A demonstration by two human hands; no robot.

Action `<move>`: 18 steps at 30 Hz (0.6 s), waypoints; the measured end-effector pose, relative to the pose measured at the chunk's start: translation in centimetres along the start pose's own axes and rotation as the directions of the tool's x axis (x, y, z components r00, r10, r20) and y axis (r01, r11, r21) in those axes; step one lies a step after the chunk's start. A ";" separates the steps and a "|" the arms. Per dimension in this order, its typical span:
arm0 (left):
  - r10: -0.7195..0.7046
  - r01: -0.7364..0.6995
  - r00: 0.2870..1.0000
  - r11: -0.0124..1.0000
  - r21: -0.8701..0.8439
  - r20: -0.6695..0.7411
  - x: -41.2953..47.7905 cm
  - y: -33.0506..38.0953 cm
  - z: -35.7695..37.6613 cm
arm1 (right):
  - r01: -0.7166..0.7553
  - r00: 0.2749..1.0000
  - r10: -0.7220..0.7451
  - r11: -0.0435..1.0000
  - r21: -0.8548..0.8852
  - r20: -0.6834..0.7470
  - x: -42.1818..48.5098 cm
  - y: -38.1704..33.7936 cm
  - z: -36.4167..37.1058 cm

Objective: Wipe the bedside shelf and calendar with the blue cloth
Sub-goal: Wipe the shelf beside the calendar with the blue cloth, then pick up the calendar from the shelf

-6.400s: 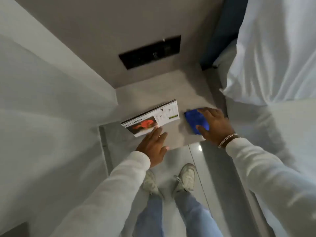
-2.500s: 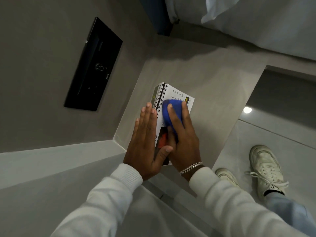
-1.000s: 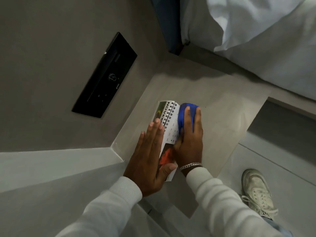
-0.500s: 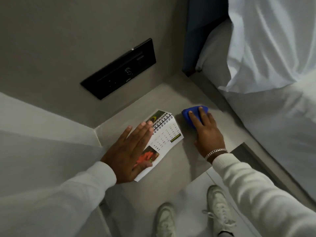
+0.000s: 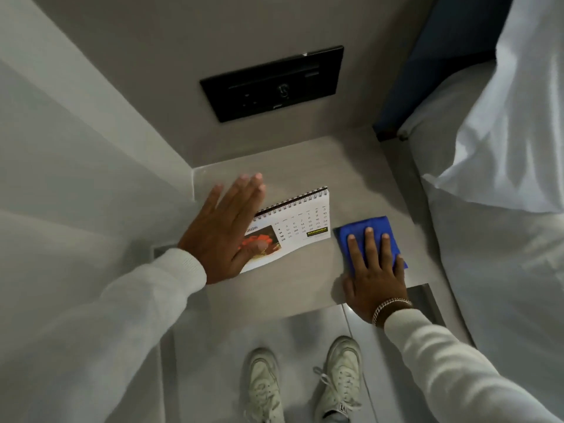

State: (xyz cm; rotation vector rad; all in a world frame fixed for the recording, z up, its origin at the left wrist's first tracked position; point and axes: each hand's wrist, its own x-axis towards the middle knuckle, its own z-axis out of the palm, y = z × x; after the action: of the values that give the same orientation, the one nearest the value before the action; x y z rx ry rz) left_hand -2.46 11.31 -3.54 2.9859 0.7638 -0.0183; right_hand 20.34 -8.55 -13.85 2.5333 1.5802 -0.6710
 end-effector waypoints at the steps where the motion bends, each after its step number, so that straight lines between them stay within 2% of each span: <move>1: -0.112 0.107 0.992 0.989 -0.099 -0.050 -1.1 0.3 0.2 | 0.000 1.000 0.001 1.000 -0.011 0.023 -0.1 0.0 -0.1; 3: -0.363 0.314 0.926 0.895 -0.317 -0.107 -3.3 1.2 0.7 | -0.010 0.996 0.012 1.000 -0.016 0.093 0.2 -0.3 -0.8; 4: -0.499 0.411 0.859 0.805 -0.428 -0.114 -4.4 1.7 1.0 | -0.023 0.992 0.024 1.000 -0.004 0.127 0.5 -0.6 -1.6; 5: -0.633 0.493 0.769 0.679 -0.544 -0.093 -5.3 2.4 1.4 | -0.047 0.989 0.042 0.998 0.031 0.140 0.8 -1.2 -2.6; 7: -0.838 0.598 0.542 0.336 -0.727 0.058 -6.4 3.8 1.9 | -0.074 0.997 0.067 0.980 0.183 0.045 1.2 -2.6 -4.9; 9: -0.909 0.617 0.348 0.036 -0.786 0.231 -6.6 4.7 2.3 | -0.004 0.993 0.051 0.912 0.411 -0.104 1.7 -4.1 -6.9; 10: -0.910 0.574 0.302 -0.066 -0.816 0.285 -6.6 4.9 2.4 | 0.032 0.990 0.051 0.837 0.546 -0.135 2.0 -5.0 -7.6; 12: -0.887 0.424 0.290 -0.217 -0.879 0.359 -6.1 4.8 2.3 | 0.046 0.991 0.068 0.628 0.777 -0.113 2.4 -6.5 -8.8; 13: -0.868 0.347 0.300 -0.287 -0.893 0.396 -5.6 4.7 2.0 | 0.043 0.993 0.070 0.542 0.839 -0.096 2.6 -7.0 -9.2; 15: -0.836 0.238 0.310 -0.394 -0.888 0.454 -4.8 4.2 1.3 | 0.051 0.993 0.074 0.452 0.891 -0.094 2.6 -7.7 -9.6; 18: -0.826 0.198 0.344 -0.401 -0.894 0.447 -4.3 3.2 0.7 | 0.055 0.991 0.100 0.327 0.943 -0.092 2.8 -8.0 -9.8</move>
State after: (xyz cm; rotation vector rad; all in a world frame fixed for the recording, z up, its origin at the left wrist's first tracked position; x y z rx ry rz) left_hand -4.63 6.39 -3.95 0.7683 1.4836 0.8755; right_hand 17.58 0.36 -4.86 3.3774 1.3333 -1.9844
